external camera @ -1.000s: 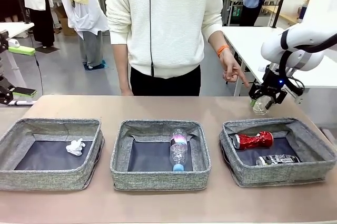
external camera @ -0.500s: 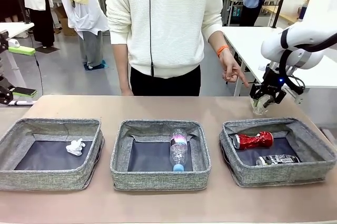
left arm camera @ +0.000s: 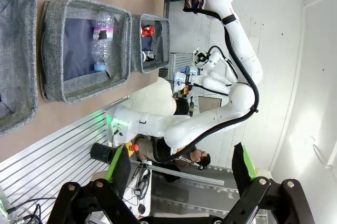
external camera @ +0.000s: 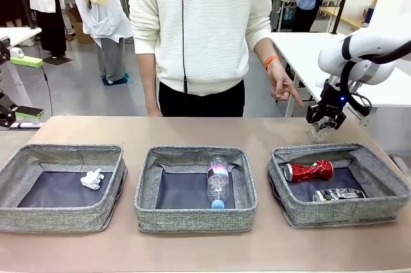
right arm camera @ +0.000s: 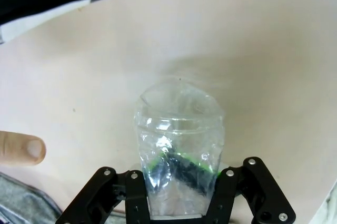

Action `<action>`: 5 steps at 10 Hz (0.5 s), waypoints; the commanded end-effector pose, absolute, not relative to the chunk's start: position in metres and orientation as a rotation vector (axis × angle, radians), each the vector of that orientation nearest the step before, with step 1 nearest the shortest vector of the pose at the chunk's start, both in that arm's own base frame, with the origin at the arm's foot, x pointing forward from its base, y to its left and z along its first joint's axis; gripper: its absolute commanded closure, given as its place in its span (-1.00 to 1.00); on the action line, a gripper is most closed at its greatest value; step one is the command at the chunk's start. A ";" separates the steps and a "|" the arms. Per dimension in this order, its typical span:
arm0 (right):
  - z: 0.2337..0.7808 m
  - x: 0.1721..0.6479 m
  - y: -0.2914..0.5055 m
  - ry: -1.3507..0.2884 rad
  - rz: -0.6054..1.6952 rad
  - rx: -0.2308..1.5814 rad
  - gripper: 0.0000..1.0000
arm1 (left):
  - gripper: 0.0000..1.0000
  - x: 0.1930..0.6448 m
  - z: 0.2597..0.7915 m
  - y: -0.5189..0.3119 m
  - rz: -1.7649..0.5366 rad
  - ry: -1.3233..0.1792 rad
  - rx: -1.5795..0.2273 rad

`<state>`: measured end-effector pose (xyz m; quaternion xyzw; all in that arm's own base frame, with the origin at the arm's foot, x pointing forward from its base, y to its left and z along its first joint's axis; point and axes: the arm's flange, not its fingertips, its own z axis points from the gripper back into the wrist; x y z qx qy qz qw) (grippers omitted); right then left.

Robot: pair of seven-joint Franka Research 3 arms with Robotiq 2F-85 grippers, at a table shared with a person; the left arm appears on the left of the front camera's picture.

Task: Sort the waste into the appropriate baskets.
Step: Pick up the waste item pointed out by the person.

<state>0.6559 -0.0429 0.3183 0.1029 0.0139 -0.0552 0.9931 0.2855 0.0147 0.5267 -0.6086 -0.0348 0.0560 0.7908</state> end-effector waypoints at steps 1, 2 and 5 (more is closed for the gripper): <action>0.312 0.658 -0.044 0.059 -0.137 0.198 1.00 | -1.00 0.284 0.528 0.016 0.101 -0.085 -1.317; 0.313 0.658 -0.045 0.054 -0.140 0.200 1.00 | -1.00 0.284 0.528 0.016 0.101 -0.085 -1.317; 0.350 0.650 -0.056 0.000 -0.152 0.211 1.00 | -1.00 0.284 0.528 0.016 0.101 -0.085 -1.317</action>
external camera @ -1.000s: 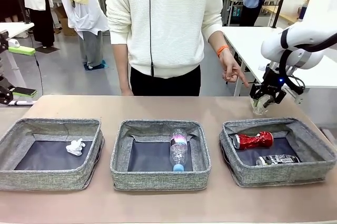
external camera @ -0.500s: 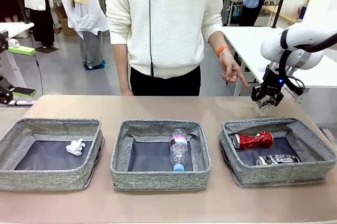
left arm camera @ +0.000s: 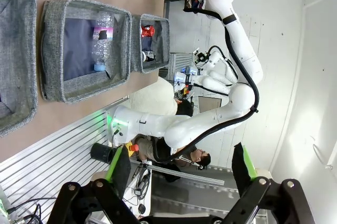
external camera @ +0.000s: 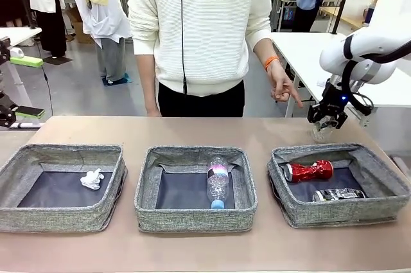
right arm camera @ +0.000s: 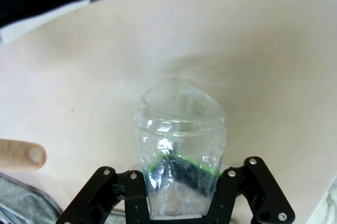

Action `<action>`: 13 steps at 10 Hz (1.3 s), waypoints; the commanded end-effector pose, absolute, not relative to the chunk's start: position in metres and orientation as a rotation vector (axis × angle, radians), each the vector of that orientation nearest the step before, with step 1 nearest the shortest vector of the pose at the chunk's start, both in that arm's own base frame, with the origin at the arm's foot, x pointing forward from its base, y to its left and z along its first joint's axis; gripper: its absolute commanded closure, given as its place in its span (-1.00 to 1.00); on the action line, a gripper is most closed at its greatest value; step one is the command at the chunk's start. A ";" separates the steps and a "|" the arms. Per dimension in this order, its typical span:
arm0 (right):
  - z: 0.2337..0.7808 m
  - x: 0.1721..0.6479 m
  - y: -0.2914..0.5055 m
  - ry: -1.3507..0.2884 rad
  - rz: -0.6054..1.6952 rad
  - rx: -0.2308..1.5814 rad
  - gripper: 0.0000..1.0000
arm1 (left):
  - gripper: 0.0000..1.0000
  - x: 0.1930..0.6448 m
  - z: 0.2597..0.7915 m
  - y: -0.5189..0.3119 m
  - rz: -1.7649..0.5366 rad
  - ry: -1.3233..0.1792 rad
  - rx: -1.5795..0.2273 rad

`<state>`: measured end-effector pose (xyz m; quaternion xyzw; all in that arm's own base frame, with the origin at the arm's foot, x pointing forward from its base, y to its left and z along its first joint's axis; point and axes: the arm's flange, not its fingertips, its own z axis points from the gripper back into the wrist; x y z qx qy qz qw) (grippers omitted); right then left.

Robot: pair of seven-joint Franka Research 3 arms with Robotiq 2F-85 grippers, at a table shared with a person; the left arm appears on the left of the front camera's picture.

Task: Sort the waste into the appropriate baskets.
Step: Pick up the waste item pointed out by the person.

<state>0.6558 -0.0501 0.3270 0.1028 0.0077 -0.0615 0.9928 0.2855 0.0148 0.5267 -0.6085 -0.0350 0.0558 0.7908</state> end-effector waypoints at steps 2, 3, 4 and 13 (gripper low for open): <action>0.441 0.610 -0.066 -0.037 -0.197 0.210 1.00 | -1.00 0.284 0.528 0.016 0.101 -0.085 -1.317; 0.485 0.573 -0.054 0.010 -0.215 0.187 1.00 | -1.00 0.284 0.528 0.016 0.101 -0.085 -1.317; 0.517 0.523 -0.029 -0.012 -0.105 0.154 1.00 | -1.00 0.284 0.528 0.016 0.101 -0.085 -1.317; 0.516 0.389 0.044 -0.034 0.156 0.101 1.00 | -1.00 0.284 0.528 0.016 0.101 -0.085 -1.317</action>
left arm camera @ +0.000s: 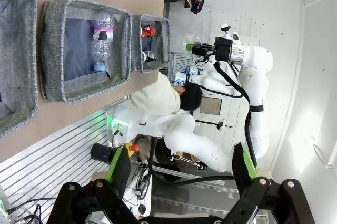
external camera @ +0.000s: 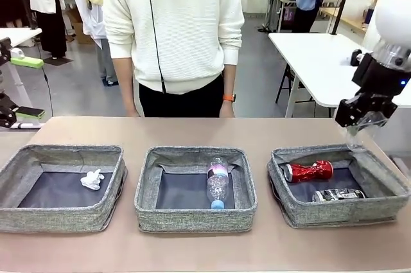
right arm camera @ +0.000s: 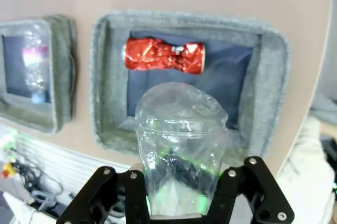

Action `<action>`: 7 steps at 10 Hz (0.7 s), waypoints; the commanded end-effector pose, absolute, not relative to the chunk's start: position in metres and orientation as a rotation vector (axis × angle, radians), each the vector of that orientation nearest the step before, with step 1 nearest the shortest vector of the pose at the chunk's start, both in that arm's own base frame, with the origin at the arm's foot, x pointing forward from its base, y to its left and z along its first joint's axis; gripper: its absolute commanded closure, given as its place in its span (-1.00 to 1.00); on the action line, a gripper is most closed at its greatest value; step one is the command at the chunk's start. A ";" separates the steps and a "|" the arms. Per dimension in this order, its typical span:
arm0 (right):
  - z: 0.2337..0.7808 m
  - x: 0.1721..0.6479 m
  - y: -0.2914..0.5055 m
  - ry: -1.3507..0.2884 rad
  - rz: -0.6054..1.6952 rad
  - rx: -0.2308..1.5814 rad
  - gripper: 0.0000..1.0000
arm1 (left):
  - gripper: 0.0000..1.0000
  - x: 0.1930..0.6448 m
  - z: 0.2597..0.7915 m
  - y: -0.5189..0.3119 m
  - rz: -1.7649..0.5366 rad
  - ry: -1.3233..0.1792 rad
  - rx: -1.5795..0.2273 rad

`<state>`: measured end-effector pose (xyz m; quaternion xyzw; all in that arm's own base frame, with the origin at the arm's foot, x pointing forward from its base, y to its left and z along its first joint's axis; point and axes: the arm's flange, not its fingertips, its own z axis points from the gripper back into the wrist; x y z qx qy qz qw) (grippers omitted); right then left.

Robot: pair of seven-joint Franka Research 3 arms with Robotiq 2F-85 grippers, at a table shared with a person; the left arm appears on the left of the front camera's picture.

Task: Sort the waste into the appropriate baskets.
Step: Pick up the waste item pointed out by the person.

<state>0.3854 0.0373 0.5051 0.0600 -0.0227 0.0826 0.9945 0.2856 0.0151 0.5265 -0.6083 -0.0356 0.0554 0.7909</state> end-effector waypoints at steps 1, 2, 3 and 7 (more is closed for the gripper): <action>0.497 0.384 0.033 -0.042 0.162 0.124 1.00 | -1.00 0.284 0.528 0.016 0.101 -0.085 -1.317; 0.498 0.395 0.065 -0.002 0.174 0.012 1.00 | -1.00 0.284 0.528 0.016 0.101 -0.085 -1.317; 0.519 0.399 0.097 -0.003 0.169 -0.014 1.00 | -1.00 0.284 0.528 0.016 0.101 -0.085 -1.317; 0.607 0.350 0.235 0.035 0.116 -0.051 1.00 | -1.00 0.284 0.528 0.016 0.101 -0.085 -1.317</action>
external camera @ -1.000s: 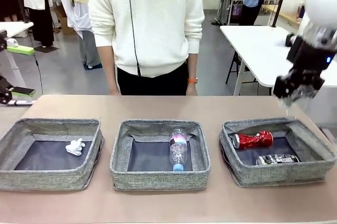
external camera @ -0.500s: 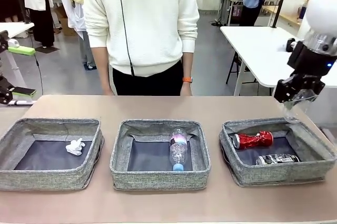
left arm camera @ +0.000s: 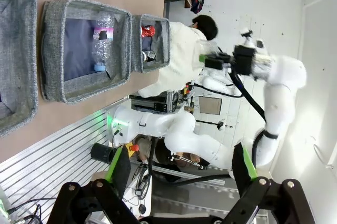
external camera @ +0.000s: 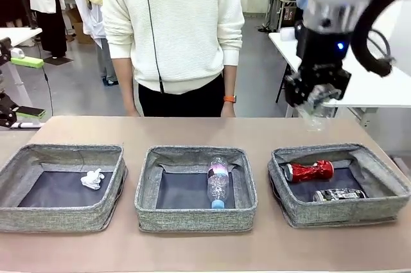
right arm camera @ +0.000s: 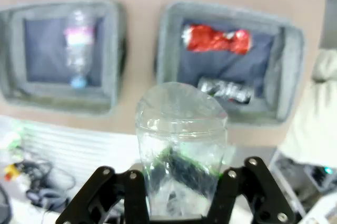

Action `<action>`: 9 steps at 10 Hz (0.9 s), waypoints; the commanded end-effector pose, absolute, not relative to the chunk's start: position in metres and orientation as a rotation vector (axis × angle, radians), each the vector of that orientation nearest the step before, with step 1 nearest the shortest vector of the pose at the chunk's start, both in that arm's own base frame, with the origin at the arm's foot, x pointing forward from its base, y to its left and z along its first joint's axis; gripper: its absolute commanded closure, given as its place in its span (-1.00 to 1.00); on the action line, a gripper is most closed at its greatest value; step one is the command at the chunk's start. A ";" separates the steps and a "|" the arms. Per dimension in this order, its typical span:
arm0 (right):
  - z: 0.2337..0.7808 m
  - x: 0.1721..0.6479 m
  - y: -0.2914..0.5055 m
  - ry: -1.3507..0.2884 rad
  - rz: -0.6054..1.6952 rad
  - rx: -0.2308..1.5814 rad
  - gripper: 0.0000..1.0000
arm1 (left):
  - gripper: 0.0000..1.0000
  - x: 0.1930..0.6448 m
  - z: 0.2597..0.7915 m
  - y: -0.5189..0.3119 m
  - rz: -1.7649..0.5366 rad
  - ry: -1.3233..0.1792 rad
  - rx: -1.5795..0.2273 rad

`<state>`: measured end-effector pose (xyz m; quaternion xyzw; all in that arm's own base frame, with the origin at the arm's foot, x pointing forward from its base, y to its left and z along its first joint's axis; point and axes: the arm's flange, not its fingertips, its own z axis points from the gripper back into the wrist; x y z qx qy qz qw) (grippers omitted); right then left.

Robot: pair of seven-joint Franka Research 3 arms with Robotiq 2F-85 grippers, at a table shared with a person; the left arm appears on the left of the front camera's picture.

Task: Sort the waste into the appropriate baskets.
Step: Pick up the waste item pointed out by the person.

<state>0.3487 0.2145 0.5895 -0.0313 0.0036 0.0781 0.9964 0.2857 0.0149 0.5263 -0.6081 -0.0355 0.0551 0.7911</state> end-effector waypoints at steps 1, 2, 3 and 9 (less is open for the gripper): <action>0.623 0.326 0.281 0.000 0.082 -0.110 1.00 | -1.00 0.284 0.528 0.016 0.101 -0.085 -1.317; 0.639 0.311 0.316 -0.049 0.047 -0.129 1.00 | -1.00 0.284 0.528 0.016 0.101 -0.085 -1.317; 0.653 0.302 0.347 -0.078 0.085 -0.104 1.00 | -1.00 0.284 0.528 0.016 0.101 -0.085 -1.317; 0.717 0.300 0.384 -0.046 0.193 0.205 1.00 | -1.00 0.284 0.528 0.016 0.101 -0.085 -1.317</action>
